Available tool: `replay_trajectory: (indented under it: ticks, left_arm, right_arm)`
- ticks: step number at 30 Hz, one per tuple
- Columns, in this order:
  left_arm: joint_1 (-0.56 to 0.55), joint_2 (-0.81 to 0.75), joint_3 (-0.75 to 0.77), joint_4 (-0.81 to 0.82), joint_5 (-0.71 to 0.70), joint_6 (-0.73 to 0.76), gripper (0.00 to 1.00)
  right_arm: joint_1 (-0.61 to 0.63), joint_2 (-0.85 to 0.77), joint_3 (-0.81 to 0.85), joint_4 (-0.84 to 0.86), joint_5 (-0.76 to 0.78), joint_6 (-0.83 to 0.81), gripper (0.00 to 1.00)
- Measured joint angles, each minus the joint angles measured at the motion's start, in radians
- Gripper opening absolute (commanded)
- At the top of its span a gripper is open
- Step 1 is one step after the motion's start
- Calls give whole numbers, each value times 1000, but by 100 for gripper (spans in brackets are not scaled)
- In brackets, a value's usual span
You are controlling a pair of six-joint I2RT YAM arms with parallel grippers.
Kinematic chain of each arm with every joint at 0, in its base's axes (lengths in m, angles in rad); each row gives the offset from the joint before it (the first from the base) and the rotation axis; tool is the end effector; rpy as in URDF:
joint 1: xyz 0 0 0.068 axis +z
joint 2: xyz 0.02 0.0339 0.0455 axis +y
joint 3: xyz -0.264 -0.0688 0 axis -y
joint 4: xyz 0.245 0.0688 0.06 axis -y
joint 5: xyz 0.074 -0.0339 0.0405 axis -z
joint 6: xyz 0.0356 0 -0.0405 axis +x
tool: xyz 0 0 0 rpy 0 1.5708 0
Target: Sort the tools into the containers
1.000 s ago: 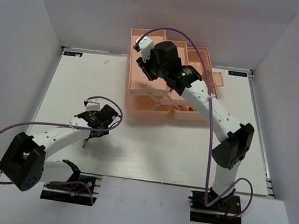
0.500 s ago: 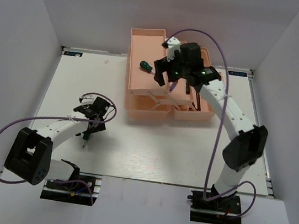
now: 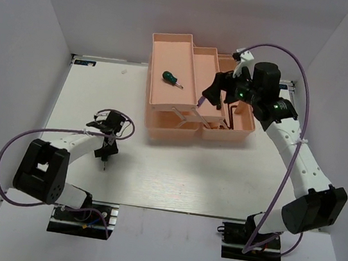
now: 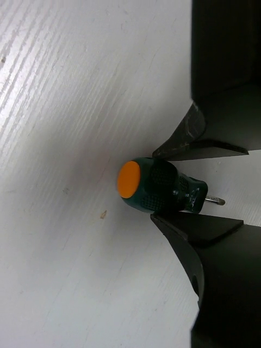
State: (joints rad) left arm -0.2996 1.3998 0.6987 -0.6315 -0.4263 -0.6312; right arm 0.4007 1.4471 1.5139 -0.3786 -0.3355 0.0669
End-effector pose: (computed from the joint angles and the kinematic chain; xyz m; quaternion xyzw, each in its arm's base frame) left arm 0.2204 -0.0527 0.1580 -0.1850 0.9530 0.1356 0.1980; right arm 0.2996 0.1396 0.4187 -0.2293 0.7696 0.2658 0.5334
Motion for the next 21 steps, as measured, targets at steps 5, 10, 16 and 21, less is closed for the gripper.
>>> replay_trajectory:
  ticks: [5,10,16,21]
  left_arm:
    - [-1,-50,27,-24,54,26,0]
    - [-10,-211,209,2,180,95,0]
    - [-17,-203,589,157,364,145,0]
    - [-22,17,845,272,550,162,0]
  right_arm:
    - [-32,-71,-116,4,-62,-6,84]
    - [-43,-201,-271,-15,-153,-75,0]
    - [-56,-287,-415,-38,-200,-130,0]
    - [-71,-308,-489,-53,-190,-146,0]
